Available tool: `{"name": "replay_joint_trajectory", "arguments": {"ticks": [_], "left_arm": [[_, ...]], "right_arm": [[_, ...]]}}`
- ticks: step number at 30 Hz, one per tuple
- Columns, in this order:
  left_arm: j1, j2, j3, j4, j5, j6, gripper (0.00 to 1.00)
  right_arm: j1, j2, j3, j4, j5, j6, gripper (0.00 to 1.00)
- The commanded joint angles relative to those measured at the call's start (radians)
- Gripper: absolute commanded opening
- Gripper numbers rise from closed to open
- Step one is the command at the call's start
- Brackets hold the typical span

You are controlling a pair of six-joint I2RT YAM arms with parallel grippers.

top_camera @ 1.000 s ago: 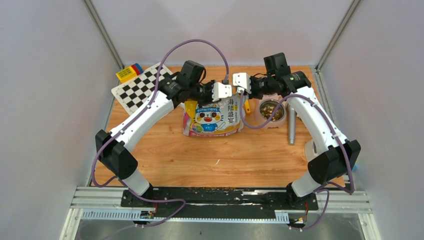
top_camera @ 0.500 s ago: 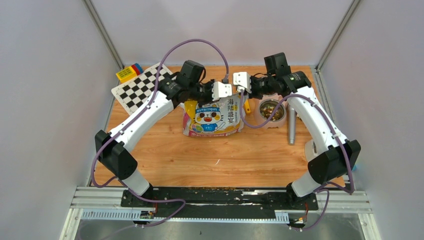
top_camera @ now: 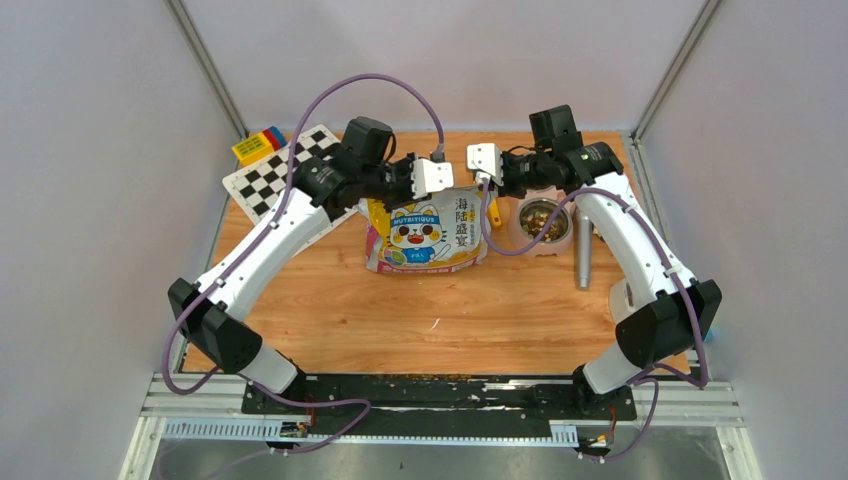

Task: Serve the pet food
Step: Close the pet food bag at the center of the board.

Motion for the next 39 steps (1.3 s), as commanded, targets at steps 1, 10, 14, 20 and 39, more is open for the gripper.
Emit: {"name": "replay_joint_trajectory", "arguments": {"ticks": [1,10,14,20,39], "left_arm": [[0.023,-0.073,0.001,-0.011,0.004,0.011,0.31],[0.025,-0.076,-0.038,-0.024,0.035,0.035,0.51],[0.026,-0.069,-0.052,-0.006,0.024,0.036,0.52],[0.025,-0.061,-0.047,0.006,0.025,0.024,0.23],[0.026,-0.063,-0.058,0.057,0.006,-0.032,0.0]], "right_arm": [[-0.014,-0.072,0.057,0.109,-0.062,-0.005,0.0],[-0.015,-0.071,0.073,0.1,-0.07,-0.003,0.0],[-0.015,-0.072,0.075,0.099,-0.072,-0.002,0.0],[-0.013,-0.07,0.072,0.098,-0.071,-0.004,0.0],[0.054,-0.052,0.123,0.018,-0.184,-0.026,0.52]]}}
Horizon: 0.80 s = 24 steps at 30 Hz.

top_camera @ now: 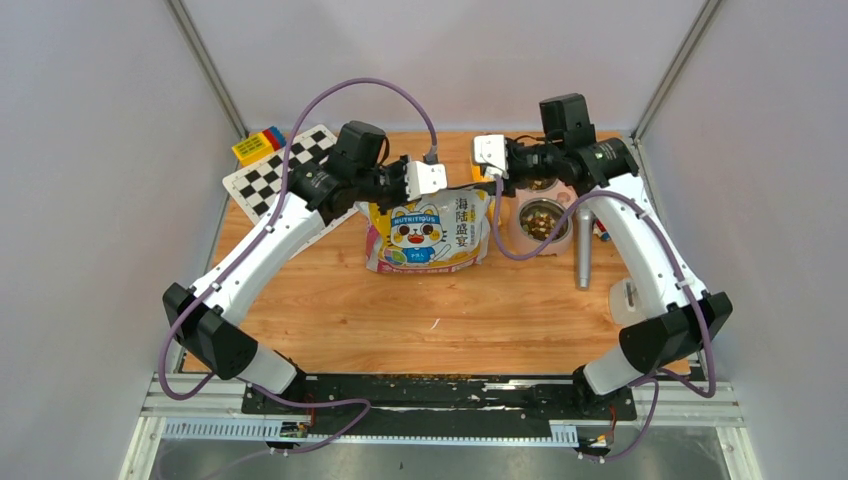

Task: Serve the pet food
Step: Close the pet food bag at the center of the board.

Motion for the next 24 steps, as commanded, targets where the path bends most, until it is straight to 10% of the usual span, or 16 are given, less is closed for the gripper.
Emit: {"name": "replay_joint_trajectory", "arguments": {"ticks": [1,24], "left_arm": [[0.001,-0.011,0.008,0.03,0.019,-0.037,0.0],[0.007,-0.049,-0.033,0.037,0.072,-0.042,0.0]], "right_arm": [[0.061,-0.026,0.058,0.028,-0.085,-0.001,0.53],[0.122,-0.034,-0.175,0.223,0.066,-0.027,0.55]]}}
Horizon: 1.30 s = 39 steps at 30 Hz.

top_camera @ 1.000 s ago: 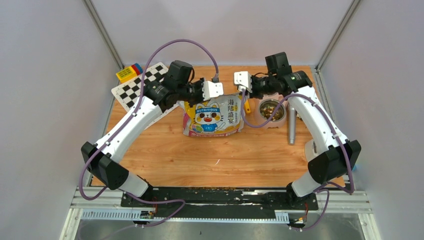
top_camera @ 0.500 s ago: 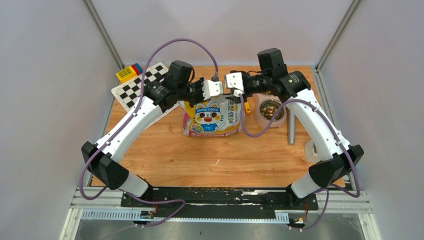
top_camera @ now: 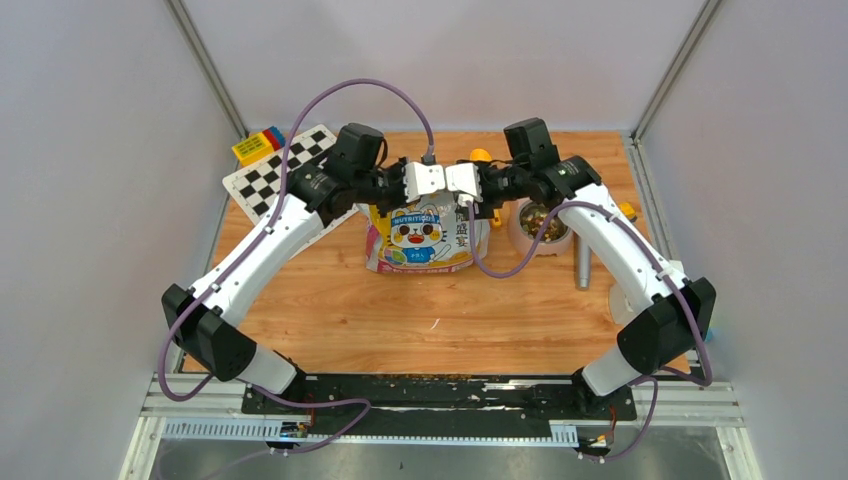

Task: Serve the pet food
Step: Close the pet food bag at the center of the board.

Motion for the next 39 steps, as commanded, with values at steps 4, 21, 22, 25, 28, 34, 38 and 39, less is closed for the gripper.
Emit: {"name": "replay_joint_trajectory", "arguments": {"ticks": [4,21,22,25,28,34,38,39], "left_arm": [[0.001,-0.043,-0.019,0.039,0.035,-0.019,0.0],[0.004,-0.048,-0.041,0.057,0.033,-0.029,0.0],[0.004,-0.048,-0.043,0.059,0.032,-0.03,0.0],[0.004,-0.049,-0.049,0.063,0.033,-0.031,0.0],[0.005,-0.047,-0.048,0.065,0.033,-0.034,0.0],[0.005,-0.049,-0.049,0.065,0.034,-0.039,0.0],[0.004,-0.052,-0.047,0.064,0.034,-0.039,0.0],[0.005,-0.054,-0.047,0.063,0.035,-0.038,0.0]], "right_arm": [[0.001,-0.038,-0.034,0.124,0.022,-0.006,0.49],[0.007,-0.072,-0.106,0.144,0.058,-0.055,0.38],[0.008,-0.077,-0.116,0.152,0.061,-0.054,0.38],[0.013,-0.085,-0.146,0.207,0.09,-0.035,0.37],[0.017,-0.089,-0.155,0.25,0.111,-0.012,0.32],[0.026,-0.093,-0.151,0.279,0.148,0.003,0.02],[0.027,-0.1,-0.156,0.278,0.153,-0.001,0.0],[0.027,-0.102,-0.157,0.271,0.155,-0.007,0.0]]}}
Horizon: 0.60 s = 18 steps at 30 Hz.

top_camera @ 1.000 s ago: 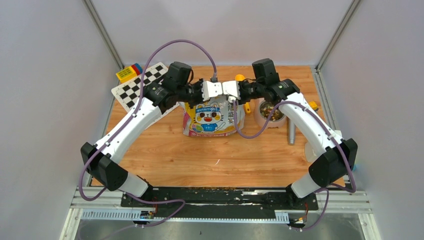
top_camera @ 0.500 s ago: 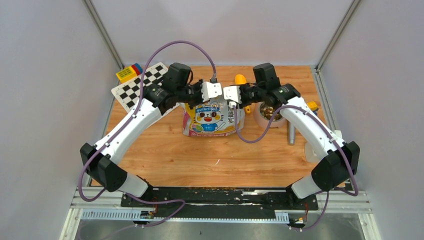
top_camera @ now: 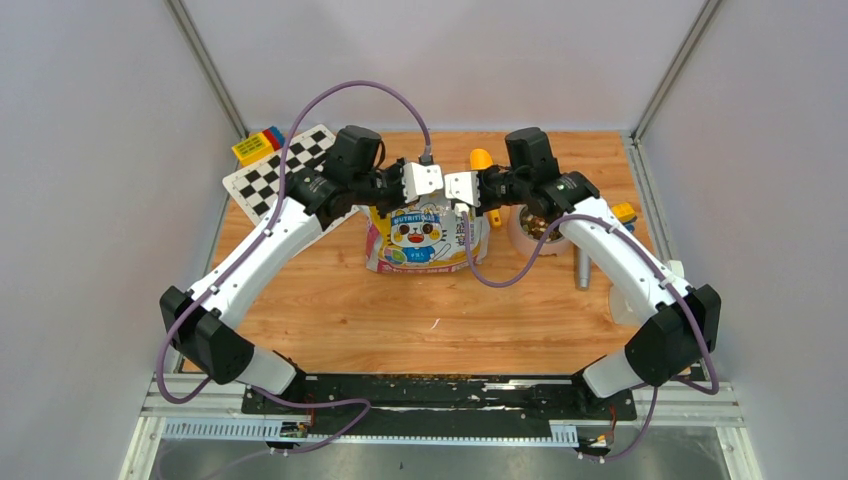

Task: Serve the pet food
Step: Close the pet food bag at the center of the board.

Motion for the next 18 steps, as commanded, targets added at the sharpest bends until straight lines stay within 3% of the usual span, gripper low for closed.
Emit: {"name": "replay_joint_trajectory", "arguments": {"ticks": [1,6,8,10,18], "left_arm": [[-0.003,-0.036,-0.004,0.014,0.026,-0.019,0.0],[-0.003,-0.038,0.001,0.008,0.027,-0.016,0.0],[-0.002,-0.041,0.003,0.005,0.03,-0.018,0.0],[-0.002,-0.041,0.005,0.004,0.035,-0.021,0.0],[-0.002,-0.049,-0.017,0.023,0.038,-0.033,0.0]], "right_arm": [[0.009,-0.042,-0.003,0.044,0.035,-0.002,0.0],[0.008,-0.038,0.029,0.01,-0.004,0.037,0.03],[0.008,-0.032,0.041,0.004,-0.026,0.05,0.23],[0.01,-0.025,0.051,0.006,-0.048,0.072,0.31],[0.02,-0.042,0.003,0.094,-0.039,0.098,0.33]]}}
